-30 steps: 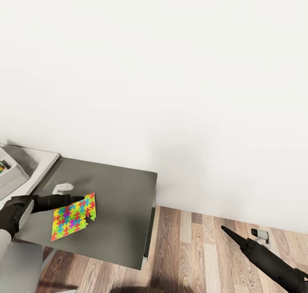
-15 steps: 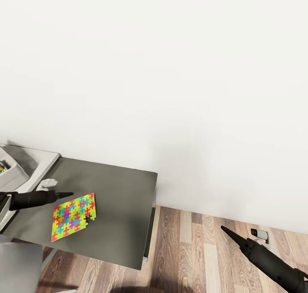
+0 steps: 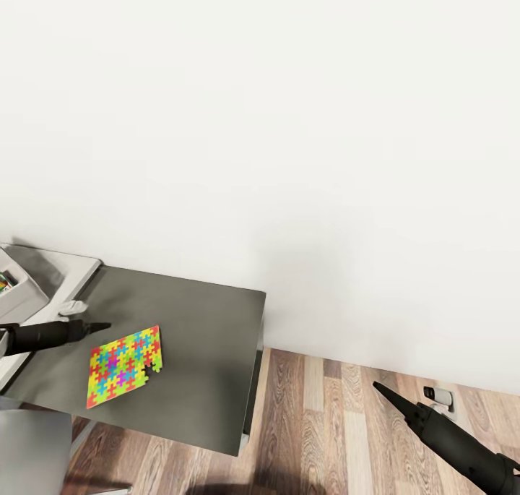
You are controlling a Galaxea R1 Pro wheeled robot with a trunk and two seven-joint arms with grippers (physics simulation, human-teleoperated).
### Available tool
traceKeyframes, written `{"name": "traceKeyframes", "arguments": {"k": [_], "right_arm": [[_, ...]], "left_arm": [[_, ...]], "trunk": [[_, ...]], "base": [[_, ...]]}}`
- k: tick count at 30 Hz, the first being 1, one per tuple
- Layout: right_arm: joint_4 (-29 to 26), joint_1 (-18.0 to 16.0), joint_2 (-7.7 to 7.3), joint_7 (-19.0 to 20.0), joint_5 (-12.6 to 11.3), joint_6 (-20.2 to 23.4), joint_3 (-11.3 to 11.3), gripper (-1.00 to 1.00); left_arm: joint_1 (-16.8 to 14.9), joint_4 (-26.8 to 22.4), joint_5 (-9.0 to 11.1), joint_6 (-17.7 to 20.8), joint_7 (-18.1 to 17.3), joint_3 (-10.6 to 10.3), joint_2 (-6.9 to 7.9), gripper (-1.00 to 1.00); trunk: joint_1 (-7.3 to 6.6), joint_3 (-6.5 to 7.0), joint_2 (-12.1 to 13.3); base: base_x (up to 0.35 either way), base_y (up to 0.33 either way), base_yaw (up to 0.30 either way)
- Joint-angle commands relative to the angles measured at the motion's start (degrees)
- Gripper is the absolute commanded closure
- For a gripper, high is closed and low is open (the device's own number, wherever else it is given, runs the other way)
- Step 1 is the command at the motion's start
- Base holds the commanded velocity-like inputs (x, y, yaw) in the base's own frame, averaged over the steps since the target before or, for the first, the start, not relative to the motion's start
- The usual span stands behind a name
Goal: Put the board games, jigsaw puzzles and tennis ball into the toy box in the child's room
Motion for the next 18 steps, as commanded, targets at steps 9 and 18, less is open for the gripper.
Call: {"name": "traceKeyframes", "arguments": {"k": [9,18], "right_arm": [[-0.04,0.01,0.00,-0.07,-0.29,0.39,-0.01,-1.00],[-0.04,0.02,0.05,-0.07,-0.32,0.34,-0.01,-1.00]], "left_arm": [[0.11,-0.02,-0.53,0.75,2.20,0.51,-0.35,-1.00],[0.37,0.43,-0.65,0.87,3.93,0.23,-0.82,-1.00]], "trunk": [[0.03,-0.08,-0.09],[0.03,-0.08,-0.09]], "base": [[0.000,0.000,0.000],[0.000,0.000,0.000]]}}
